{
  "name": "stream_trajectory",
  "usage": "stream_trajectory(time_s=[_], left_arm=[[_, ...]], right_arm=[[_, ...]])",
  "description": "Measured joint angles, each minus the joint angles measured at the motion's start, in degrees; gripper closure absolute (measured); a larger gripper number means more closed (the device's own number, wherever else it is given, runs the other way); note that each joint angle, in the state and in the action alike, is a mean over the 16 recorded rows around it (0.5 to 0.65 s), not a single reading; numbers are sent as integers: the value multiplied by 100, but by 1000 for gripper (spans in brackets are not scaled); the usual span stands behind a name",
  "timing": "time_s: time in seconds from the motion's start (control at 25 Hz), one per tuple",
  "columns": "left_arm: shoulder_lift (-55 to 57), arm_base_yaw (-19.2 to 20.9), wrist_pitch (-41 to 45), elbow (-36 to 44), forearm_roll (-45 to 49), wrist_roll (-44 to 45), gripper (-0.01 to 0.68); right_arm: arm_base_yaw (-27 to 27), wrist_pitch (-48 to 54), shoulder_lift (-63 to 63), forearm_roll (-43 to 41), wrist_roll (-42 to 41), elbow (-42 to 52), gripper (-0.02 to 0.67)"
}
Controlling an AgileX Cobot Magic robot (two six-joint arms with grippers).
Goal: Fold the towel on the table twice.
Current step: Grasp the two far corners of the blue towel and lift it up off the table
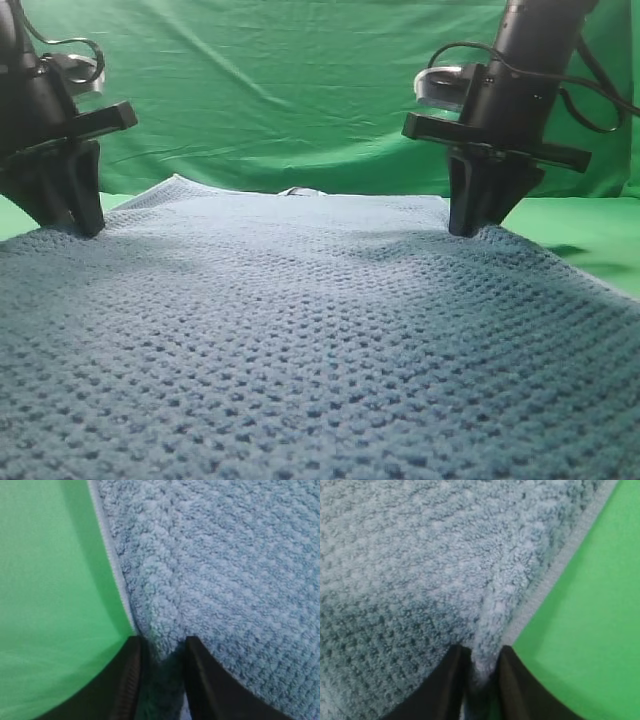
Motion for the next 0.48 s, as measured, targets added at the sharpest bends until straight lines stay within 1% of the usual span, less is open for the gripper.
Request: stream_trajectory(time_s=[0.12, 0.24, 0.36, 0.48], left_arm=[[41, 1, 186, -106, -87, 90, 507], [87, 3, 441, -308, -108, 117, 554], [131, 5, 716, -616, -98, 103, 601], [175, 8, 1020, -1056, -66, 62, 643]], right_arm=[[-2, 83, 21, 27, -1, -79, 559], [-3, 187, 7, 29, -3, -219, 616], [-1, 302, -46, 5, -4, -460, 643], [3, 422, -113, -39, -19, -834, 649]])
